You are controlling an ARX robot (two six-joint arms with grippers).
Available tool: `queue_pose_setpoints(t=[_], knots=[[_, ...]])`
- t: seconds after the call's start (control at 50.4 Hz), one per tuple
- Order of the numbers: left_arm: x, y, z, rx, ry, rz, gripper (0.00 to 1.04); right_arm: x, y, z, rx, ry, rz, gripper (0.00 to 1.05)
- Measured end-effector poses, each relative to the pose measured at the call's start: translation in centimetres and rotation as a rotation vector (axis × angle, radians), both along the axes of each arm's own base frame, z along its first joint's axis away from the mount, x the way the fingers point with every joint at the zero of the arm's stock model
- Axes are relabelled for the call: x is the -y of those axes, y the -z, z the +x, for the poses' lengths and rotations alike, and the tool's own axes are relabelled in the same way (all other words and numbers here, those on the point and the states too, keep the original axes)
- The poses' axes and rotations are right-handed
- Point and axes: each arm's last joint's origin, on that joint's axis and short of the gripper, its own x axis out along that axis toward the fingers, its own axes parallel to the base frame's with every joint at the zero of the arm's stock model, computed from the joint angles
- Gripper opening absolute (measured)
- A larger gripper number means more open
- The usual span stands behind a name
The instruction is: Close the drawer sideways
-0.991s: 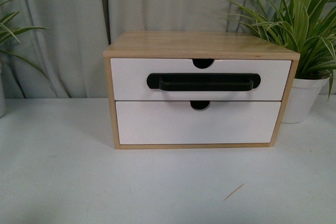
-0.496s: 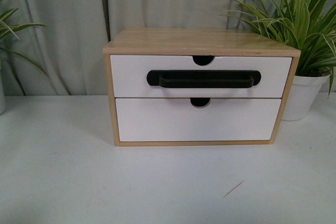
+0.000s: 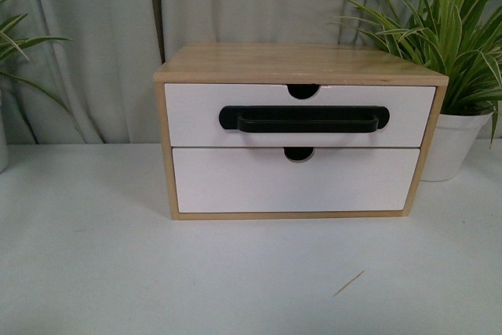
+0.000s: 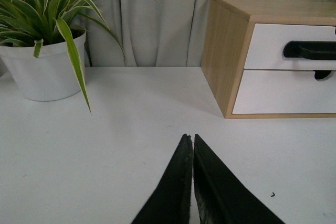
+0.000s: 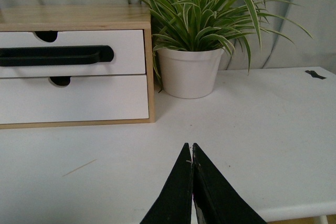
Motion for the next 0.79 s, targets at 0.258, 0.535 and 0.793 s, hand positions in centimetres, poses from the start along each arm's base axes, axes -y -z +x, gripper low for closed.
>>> queue_pose_setpoints(t=[0.258, 0.535, 0.793], knots=[[0.00, -0.01, 0.00, 0.001, 0.000, 0.000, 0.52, 0.00, 0.00, 0.00, 0.000, 0.000, 0.000, 0.45], [0.00, -0.01, 0.00, 0.001, 0.000, 0.001, 0.98, 0.00, 0.00, 0.00, 0.000, 0.000, 0.002, 0.96], [0.00, -0.01, 0.00, 0.001, 0.000, 0.001, 0.99, 0.00, 0.00, 0.00, 0.000, 0.000, 0.002, 0.96]])
